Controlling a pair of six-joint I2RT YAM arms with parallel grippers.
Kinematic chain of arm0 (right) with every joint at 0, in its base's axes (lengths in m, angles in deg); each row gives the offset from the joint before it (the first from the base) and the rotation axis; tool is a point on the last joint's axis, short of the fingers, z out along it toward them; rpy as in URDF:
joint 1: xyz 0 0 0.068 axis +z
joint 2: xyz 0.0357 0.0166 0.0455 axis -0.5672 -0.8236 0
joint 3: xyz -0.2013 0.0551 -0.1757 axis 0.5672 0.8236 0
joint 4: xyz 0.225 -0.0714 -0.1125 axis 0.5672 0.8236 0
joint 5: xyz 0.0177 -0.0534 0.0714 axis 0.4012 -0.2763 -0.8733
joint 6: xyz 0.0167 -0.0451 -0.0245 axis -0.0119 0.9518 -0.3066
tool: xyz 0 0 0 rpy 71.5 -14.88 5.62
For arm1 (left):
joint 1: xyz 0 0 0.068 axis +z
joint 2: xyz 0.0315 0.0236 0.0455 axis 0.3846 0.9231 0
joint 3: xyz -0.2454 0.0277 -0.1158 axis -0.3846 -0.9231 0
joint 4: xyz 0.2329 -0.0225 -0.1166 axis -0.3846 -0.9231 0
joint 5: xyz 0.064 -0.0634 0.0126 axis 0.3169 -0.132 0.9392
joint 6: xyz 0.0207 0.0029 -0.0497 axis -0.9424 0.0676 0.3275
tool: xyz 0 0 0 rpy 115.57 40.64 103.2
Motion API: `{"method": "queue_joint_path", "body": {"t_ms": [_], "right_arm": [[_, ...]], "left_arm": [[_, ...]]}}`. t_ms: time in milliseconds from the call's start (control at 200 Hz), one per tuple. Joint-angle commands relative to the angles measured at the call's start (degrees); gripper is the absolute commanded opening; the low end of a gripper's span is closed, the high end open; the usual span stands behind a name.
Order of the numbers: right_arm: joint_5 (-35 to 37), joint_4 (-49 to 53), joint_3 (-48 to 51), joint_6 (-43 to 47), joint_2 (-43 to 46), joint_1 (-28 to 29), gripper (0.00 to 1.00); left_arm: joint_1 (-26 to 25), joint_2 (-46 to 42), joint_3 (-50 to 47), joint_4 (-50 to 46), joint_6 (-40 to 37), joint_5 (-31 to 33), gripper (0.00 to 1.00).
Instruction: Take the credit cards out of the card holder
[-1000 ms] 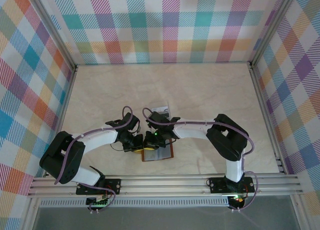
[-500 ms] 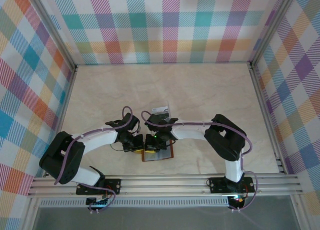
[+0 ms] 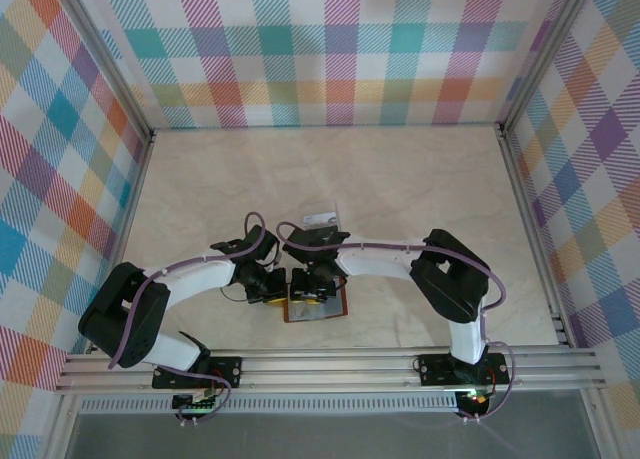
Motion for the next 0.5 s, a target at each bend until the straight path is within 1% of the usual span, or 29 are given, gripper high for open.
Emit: {"method": "queue_joint_path", "body": {"t_ms": [0, 145, 390, 495], "right_arm": [[4.5, 8.0, -2.8, 1.8, -2.4, 1.0, 0.38], [7.4, 12.1, -5.6, 2.8, -3.1, 1.6, 0.45], [11.8, 17.3, -7.6, 3.4, -2.3, 1.9, 0.51], [13.7, 18.4, -7.5, 3.6, -1.2, 1.9, 0.55]], "left_arm": [[-0.6, 1.4, -1.8, -1.3, -0.8, 0.2, 0.06], [-0.6, 1.7, -1.6, -1.2, -0.7, 0.2, 0.06], [-0.6, 2.0, -1.3, -1.2, -0.6, 0.3, 0.07], [-0.6, 2.1, -1.1, -1.4, -0.7, 0.3, 0.07]]}}
